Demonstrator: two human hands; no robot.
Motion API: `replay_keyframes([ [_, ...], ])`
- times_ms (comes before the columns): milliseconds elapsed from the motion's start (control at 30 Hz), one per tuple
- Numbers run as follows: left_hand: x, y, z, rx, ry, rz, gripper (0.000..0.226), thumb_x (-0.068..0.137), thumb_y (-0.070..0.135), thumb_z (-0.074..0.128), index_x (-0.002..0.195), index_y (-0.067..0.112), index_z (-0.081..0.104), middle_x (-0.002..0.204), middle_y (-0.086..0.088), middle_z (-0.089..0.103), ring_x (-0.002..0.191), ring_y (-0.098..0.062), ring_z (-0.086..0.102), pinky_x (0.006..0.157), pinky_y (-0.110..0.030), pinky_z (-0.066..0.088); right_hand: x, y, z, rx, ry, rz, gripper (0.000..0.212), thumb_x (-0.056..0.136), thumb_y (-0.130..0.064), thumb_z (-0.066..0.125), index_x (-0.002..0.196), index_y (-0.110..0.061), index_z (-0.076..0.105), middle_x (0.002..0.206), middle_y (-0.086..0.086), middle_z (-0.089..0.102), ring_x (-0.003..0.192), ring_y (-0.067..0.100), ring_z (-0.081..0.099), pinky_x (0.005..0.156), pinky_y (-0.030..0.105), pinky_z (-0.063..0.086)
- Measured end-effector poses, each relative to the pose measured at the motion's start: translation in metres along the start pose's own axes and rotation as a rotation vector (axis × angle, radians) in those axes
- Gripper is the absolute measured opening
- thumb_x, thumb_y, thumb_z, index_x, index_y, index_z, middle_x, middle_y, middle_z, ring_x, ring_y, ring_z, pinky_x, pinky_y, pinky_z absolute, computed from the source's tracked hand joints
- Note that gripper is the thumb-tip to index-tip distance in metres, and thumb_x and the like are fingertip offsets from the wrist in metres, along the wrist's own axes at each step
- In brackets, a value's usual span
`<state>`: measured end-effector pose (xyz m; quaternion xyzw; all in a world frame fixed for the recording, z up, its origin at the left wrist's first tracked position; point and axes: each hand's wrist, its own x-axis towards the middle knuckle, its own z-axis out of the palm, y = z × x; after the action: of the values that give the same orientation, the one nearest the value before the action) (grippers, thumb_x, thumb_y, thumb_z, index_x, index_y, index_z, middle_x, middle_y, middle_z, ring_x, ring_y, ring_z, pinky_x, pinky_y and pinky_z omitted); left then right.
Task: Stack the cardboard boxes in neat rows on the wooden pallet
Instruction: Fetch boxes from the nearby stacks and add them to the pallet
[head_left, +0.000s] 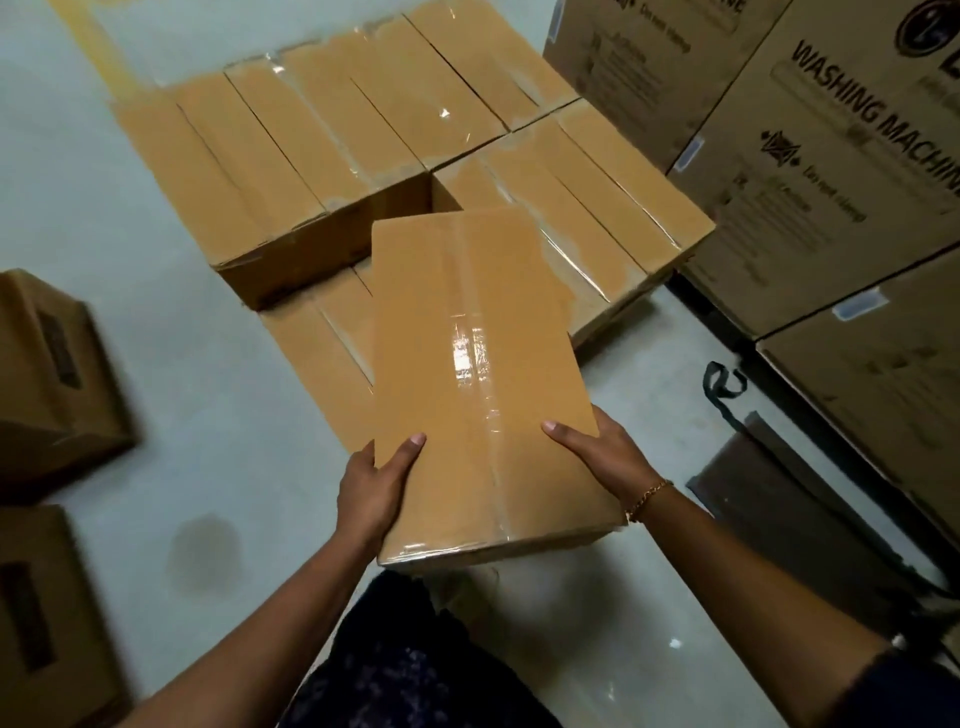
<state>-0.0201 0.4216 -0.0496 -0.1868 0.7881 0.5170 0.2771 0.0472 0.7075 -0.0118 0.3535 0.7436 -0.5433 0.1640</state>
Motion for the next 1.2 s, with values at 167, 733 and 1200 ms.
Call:
replay_keyframes([
  [167,0.027,0.003,0.049,-0.033,0.085,-0.053,0.095,0.062,0.098,0.059,0.13,0.032,0.065,0.127,0.006,0.069,0.112,-0.023,0.066,0.102,-0.052,0.052,0.065,0.002,-0.031,0.008,-0.098,0.052,0.055,0.087,-0.055,0.072,0.135,-0.037,0.051,0.121,-0.009,0.065,0.108,0.016,0.063,0.088,0.04,0.056],
  [733,0.087,-0.015,0.226,-0.099,0.36,-0.178,0.069,0.078,0.085,0.057,0.124,0.034,0.067,0.117,0.003,0.067,0.104,-0.023,0.067,0.094,-0.048,0.054,0.251,0.077,-0.099,-0.112,-0.255,0.023,0.044,0.084,-0.055,0.074,0.121,-0.04,0.057,0.11,-0.018,0.065,0.099,0.005,0.062,0.07,0.018,0.048],
  [1200,0.171,-0.082,0.326,-0.149,0.509,-0.149,0.053,0.089,0.071,0.062,0.124,0.032,0.065,0.117,0.003,0.068,0.107,-0.022,0.065,0.093,-0.043,0.052,0.368,0.16,-0.098,-0.204,-0.156,-0.147,0.044,0.078,-0.052,0.082,0.117,-0.039,0.065,0.108,-0.02,0.071,0.098,0.003,0.068,0.092,0.039,0.059],
])
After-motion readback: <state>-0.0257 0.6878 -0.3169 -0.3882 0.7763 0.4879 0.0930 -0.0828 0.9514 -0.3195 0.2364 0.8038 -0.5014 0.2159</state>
